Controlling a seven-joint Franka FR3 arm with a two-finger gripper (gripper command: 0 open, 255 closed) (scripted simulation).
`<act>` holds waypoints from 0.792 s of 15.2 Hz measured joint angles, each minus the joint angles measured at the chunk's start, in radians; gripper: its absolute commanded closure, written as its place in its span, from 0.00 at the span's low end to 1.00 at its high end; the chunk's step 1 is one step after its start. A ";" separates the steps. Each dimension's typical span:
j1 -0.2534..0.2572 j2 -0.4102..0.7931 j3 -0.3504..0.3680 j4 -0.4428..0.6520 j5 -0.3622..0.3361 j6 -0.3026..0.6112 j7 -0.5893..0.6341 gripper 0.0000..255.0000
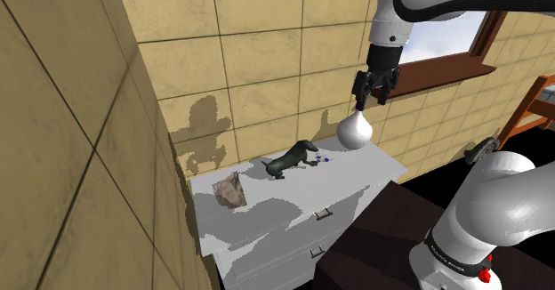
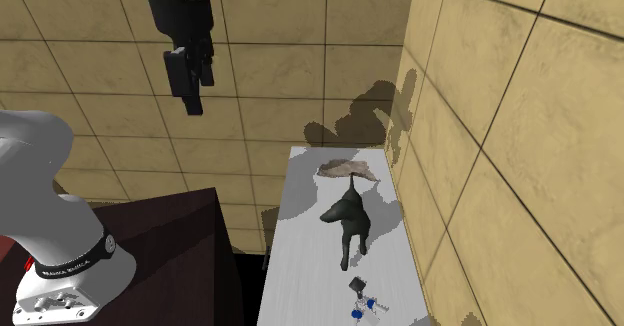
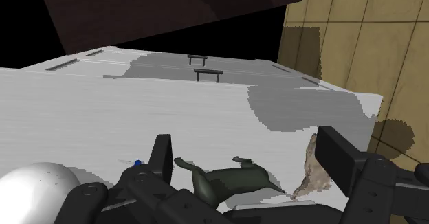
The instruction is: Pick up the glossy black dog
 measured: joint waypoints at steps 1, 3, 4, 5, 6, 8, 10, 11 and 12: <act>0.000 0.000 0.000 0.000 0.000 0.000 0.000 0.00; 0.000 0.021 -0.009 -0.020 -0.004 0.044 -0.016 0.00; 0.001 0.042 -0.014 -0.027 -0.006 0.074 -0.025 0.00; 0.003 0.071 -0.016 -0.035 -0.005 0.113 -0.033 0.00; 0.005 0.096 -0.021 -0.034 -0.005 0.141 -0.042 0.00; 0.008 0.148 -0.031 -0.055 -0.005 0.219 -0.064 0.00; 0.011 0.199 -0.042 -0.070 -0.005 0.292 -0.087 0.00; 0.012 0.228 -0.049 -0.071 -0.004 0.325 -0.101 0.00; 0.013 0.268 -0.058 -0.068 -0.002 0.365 -0.117 0.00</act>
